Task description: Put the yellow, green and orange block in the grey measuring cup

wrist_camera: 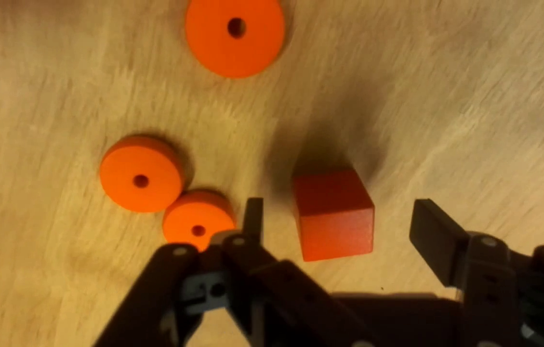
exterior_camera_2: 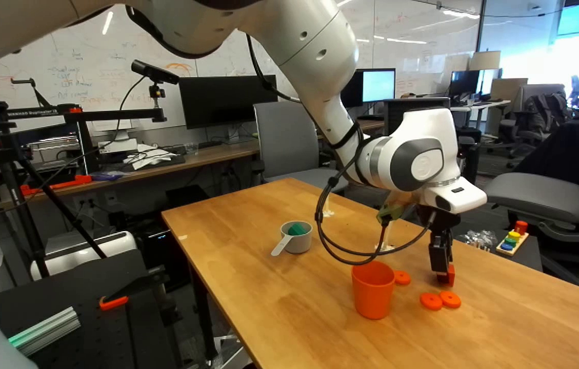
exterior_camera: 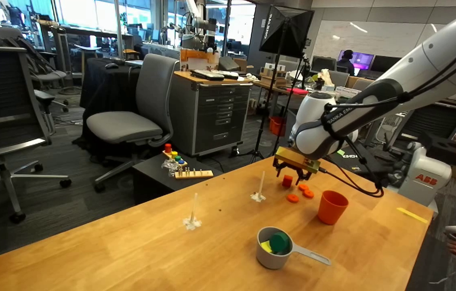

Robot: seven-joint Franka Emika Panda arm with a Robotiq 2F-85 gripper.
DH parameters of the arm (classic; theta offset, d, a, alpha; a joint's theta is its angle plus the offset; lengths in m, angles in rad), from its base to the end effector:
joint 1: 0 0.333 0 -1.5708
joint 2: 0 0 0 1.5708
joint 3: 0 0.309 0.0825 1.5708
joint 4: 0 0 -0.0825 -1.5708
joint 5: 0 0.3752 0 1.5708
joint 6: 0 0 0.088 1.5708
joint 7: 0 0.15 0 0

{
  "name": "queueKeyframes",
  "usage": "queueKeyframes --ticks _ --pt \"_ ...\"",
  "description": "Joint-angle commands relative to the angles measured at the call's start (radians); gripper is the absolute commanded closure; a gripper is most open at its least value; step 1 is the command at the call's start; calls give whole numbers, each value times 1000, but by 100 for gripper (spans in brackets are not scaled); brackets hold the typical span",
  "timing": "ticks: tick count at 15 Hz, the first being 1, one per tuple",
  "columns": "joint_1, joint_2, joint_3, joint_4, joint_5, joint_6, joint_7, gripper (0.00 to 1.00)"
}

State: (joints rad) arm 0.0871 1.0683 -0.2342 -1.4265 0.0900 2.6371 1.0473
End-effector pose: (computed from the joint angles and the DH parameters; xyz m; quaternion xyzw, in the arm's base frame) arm 0.7125 -0.0811 0.0386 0.8382 -0.5338 0.1078 0.0282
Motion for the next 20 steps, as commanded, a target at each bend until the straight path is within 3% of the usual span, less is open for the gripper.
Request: queueKeyframes --ticks 1,6,13,20 --pt "-24 44 23 86 17 -37 0 51" --pt "-47 10 51 91 34 -59 -22 88" --pt "-22 -240 128 -100 36 -90 -97 88" --pt "-4 -465 208 -390 69 -195 -129 88"
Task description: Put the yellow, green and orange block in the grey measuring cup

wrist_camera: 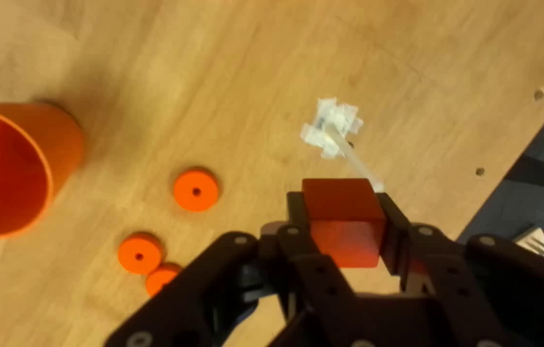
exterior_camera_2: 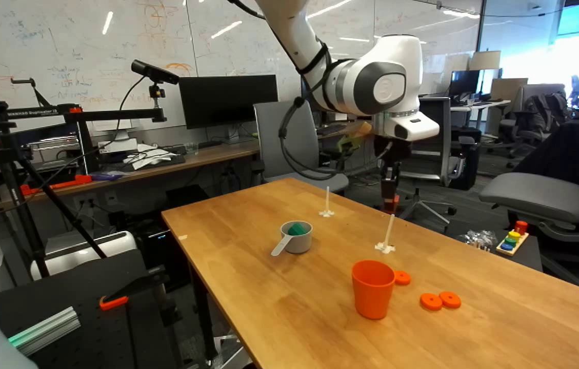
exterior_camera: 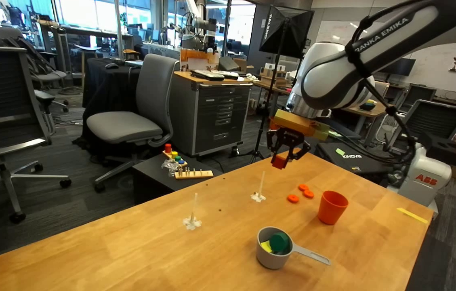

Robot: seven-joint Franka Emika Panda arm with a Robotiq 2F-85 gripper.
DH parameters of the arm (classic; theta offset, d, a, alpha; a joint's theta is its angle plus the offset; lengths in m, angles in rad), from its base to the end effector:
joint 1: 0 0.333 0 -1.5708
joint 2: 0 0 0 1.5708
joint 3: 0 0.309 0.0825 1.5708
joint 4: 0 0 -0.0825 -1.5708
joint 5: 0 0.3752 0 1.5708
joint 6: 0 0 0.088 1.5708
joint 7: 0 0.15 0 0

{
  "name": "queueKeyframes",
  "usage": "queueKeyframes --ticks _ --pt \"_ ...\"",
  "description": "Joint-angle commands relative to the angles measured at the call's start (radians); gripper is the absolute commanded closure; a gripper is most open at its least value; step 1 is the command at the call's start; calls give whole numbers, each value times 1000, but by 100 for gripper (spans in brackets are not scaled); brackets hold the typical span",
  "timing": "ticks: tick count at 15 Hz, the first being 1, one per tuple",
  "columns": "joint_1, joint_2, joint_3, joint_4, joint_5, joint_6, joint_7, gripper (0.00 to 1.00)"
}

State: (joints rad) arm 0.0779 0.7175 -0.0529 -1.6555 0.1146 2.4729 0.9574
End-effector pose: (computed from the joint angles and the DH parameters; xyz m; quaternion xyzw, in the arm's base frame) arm 0.6878 0.0229 0.1593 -0.8753 0.4804 -0.0350 0.0422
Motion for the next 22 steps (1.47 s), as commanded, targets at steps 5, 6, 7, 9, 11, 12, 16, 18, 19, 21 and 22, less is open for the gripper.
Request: queueKeyframes --ticks 5,6,7,9,11,12,16,18,19,21,22 --pt "35 -142 72 -280 75 -78 -41 88" --pt "48 -140 78 -294 71 -78 -39 88" --pt "60 -137 81 -304 67 -78 -35 88" --pt "79 -124 88 -307 67 -90 -29 88" --pt "98 -114 91 -306 64 -91 -29 88" --pt "105 -107 91 -300 63 -97 -25 88" --pt "134 -91 87 -261 53 -125 -11 88" --pt "147 -83 88 -243 48 -134 -6 88" --pt "156 -80 88 -234 45 -139 -2 88" --pt "172 -75 86 -219 38 -144 2 88" --pt "177 -72 86 -211 37 -148 3 88"
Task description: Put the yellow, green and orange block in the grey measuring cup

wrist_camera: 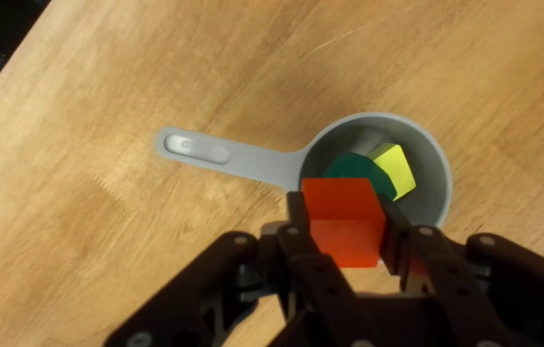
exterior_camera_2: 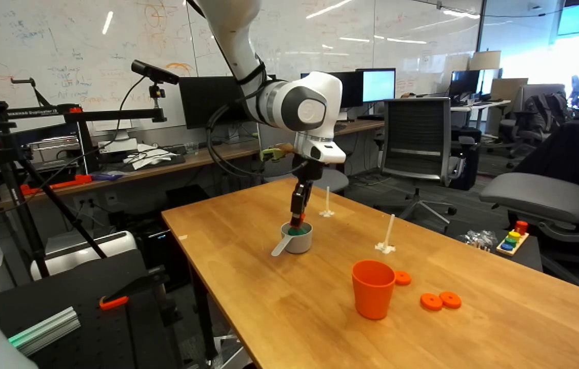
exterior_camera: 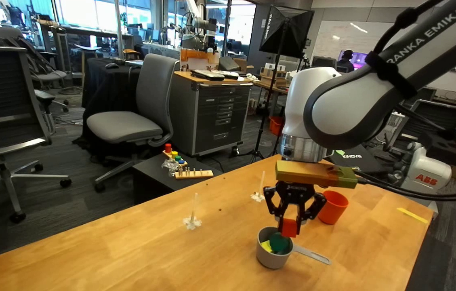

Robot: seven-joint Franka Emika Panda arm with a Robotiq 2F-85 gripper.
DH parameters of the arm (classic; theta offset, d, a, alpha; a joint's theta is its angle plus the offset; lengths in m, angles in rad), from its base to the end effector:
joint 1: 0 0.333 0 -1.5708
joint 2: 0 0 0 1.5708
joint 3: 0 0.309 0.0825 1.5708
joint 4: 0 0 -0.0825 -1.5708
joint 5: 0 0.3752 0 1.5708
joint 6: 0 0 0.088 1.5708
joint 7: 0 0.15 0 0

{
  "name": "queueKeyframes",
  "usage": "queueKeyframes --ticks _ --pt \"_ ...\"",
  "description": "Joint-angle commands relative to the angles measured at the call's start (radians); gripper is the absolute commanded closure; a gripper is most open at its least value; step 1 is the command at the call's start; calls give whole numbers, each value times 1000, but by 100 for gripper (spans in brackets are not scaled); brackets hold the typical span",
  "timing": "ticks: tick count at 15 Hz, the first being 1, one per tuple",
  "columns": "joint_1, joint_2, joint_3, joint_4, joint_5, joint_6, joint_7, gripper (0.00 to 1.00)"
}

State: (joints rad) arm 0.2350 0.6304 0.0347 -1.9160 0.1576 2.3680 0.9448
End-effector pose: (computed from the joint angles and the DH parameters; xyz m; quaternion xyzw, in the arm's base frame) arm 0.5648 0.1637 0.1070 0.9152 -0.3884 -0.1075 0.0014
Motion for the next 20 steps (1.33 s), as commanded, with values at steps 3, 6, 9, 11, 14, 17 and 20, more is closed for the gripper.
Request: queueKeyframes --ticks 3,6,9,11,14,17,20 --pt "38 36 -3 80 -10 -54 21 88" --pt "50 68 -5 114 -12 -68 28 88" --pt "63 101 -9 150 -19 -76 35 88" --pt "67 116 -9 173 -25 -88 40 88" --pt "70 142 -9 198 -28 -99 42 88" --pt "72 167 -9 215 -29 -104 33 88" --pt "72 168 -11 222 -32 -116 33 31"
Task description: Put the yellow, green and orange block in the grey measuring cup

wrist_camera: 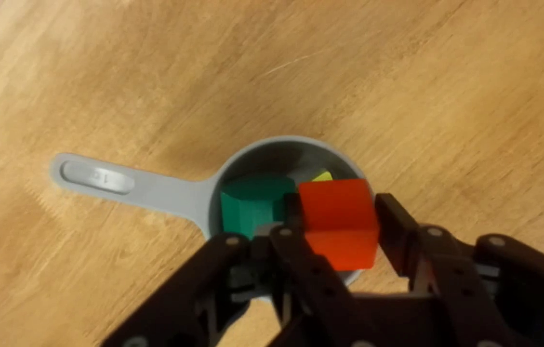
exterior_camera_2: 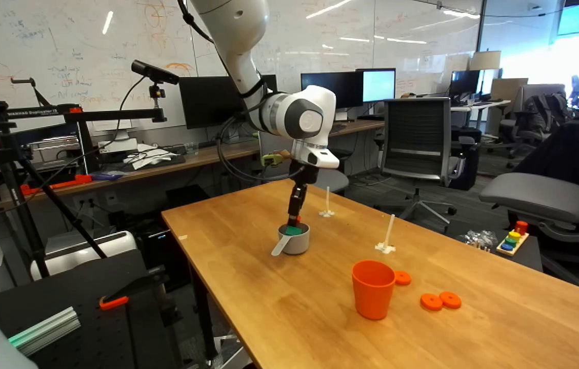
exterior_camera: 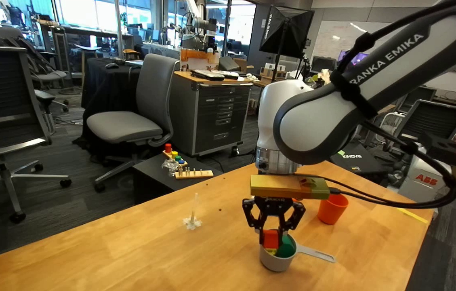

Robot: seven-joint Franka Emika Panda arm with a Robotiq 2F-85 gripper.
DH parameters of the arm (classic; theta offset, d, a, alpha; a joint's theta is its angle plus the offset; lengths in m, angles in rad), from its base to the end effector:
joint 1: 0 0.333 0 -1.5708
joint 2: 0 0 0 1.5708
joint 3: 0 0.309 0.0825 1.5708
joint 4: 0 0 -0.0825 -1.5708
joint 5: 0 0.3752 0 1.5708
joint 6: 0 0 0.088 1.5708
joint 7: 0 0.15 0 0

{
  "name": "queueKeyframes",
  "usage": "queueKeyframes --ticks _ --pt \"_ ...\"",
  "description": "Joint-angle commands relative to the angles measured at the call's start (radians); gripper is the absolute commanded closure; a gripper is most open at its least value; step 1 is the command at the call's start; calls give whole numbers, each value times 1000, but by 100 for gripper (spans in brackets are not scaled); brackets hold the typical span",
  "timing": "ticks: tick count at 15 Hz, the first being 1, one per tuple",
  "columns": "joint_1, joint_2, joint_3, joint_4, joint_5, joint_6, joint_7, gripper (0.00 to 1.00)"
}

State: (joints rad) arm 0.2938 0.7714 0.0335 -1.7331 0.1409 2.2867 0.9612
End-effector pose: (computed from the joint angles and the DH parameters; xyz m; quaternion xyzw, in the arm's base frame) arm 0.5829 0.2062 0.0798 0.9242 -0.3612 -0.1228 0.0173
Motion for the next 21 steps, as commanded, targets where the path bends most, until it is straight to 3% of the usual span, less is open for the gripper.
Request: queueKeyframes --ticks 1,4,19,20,21 --pt "13 27 -12 41 -17 -35 17 23" --pt "13 21 -17 39 -25 -33 12 1" --pt "-20 -193 -144 -44 -180 -59 35 0" --pt "-36 -125 -111 11 -151 -38 9 0" --pt "-41 -134 -115 7 -154 -39 8 0"
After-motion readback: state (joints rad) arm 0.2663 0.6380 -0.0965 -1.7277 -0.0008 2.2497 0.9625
